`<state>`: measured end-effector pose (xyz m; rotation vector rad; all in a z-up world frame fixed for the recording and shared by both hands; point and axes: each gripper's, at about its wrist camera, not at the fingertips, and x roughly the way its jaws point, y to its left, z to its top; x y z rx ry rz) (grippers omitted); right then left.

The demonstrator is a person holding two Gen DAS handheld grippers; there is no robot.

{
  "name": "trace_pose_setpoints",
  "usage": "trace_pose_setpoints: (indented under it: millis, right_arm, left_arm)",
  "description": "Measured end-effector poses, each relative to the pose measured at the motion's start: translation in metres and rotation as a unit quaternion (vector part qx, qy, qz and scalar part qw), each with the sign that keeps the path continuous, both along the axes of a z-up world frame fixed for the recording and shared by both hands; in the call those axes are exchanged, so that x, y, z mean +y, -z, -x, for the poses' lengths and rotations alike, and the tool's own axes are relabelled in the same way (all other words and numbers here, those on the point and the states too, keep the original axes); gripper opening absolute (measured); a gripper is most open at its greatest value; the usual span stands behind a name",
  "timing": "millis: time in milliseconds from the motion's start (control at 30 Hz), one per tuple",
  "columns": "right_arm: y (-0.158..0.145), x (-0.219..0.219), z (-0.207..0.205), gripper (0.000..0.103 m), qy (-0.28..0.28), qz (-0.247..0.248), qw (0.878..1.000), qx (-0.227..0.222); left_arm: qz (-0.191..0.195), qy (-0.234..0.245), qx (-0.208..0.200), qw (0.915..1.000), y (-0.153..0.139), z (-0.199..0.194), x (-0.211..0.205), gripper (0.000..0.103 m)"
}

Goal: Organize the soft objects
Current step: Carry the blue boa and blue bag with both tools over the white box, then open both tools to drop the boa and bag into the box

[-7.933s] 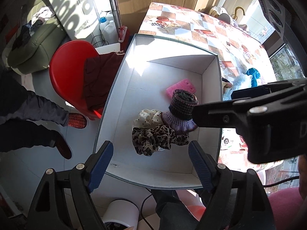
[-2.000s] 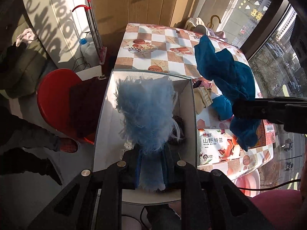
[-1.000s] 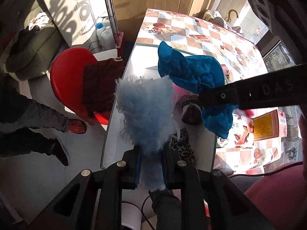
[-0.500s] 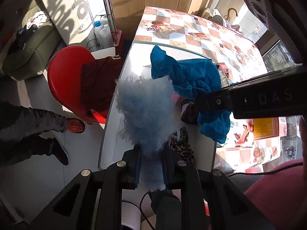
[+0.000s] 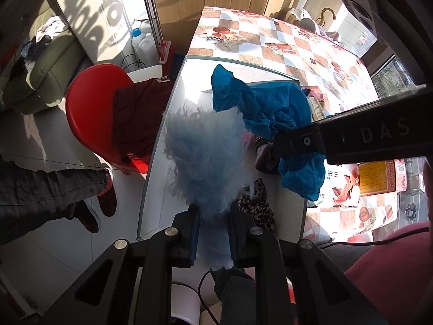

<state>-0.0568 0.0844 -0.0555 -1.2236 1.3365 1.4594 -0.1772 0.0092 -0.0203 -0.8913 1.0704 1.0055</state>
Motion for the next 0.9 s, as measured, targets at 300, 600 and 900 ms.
trace_pose_setpoints:
  millis: [300,600,900]
  right_arm:
    - [0.000,0.001,-0.004,0.025,0.008,0.000,1.000,0.000]
    - [-0.004,0.000,-0.014,0.091,0.027,-0.012,1.000,-0.006]
    - [-0.010,-0.003,-0.028,0.103,0.058,-0.016,0.998,0.007]
  left_arm:
    - [-0.011,0.003,0.007,0.9999,-0.001,-0.004,-0.001,0.027]
    - [-0.039,0.011,0.022,0.9989,-0.010,-0.010,-0.001,0.091]
    - [-0.036,-0.040,-0.020,0.9983,-0.014,0.013,0.009,0.103]
